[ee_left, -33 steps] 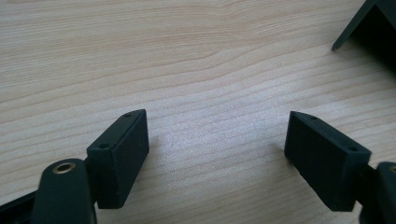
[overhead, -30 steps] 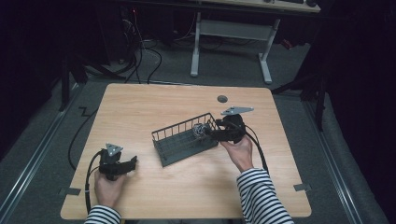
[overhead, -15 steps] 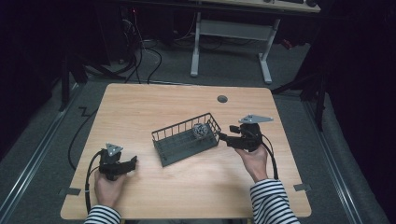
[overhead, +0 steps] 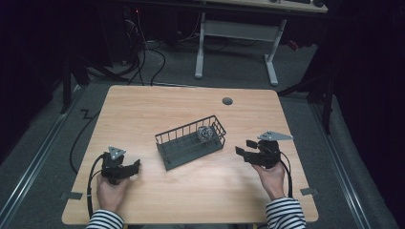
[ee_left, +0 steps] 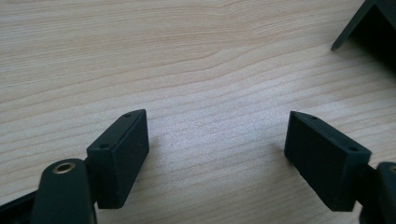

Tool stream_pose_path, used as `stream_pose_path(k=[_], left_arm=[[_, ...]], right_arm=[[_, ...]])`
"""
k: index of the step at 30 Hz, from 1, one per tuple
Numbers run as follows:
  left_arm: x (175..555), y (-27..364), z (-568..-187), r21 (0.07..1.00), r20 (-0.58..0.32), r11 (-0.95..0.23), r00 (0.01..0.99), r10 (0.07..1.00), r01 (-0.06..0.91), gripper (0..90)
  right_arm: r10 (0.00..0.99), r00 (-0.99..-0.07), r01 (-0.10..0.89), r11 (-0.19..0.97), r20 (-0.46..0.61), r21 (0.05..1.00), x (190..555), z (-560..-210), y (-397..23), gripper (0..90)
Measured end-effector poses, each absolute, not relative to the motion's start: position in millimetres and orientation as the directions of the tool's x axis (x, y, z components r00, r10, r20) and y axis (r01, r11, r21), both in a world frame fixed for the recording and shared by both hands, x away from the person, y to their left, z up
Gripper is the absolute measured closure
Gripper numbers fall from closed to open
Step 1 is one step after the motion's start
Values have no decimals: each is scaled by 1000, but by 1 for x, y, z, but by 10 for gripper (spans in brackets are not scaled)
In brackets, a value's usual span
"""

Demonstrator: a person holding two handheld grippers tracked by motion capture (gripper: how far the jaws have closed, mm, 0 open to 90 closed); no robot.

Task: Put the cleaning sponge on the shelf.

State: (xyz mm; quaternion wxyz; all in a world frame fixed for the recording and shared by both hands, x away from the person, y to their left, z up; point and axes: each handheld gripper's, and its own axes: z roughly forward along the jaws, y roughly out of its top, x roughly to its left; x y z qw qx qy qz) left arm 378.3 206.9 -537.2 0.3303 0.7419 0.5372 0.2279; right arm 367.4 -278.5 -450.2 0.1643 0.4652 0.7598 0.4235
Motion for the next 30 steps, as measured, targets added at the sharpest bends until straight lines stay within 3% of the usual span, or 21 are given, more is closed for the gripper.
stream_pose_path(k=[12, 30], left_arm=[[378, 207, -537, 735, -17, -205, 319, 948, 647, 223], [378, 207, -537, 735, -16, -205, 319, 948, 646, 223]], right_arm=[[872, -445, 619, 135, 204, 774, 350, -487, -304, 414], [910, -389, 633, 152, 142, 759, 334, -525, -306, 398]])
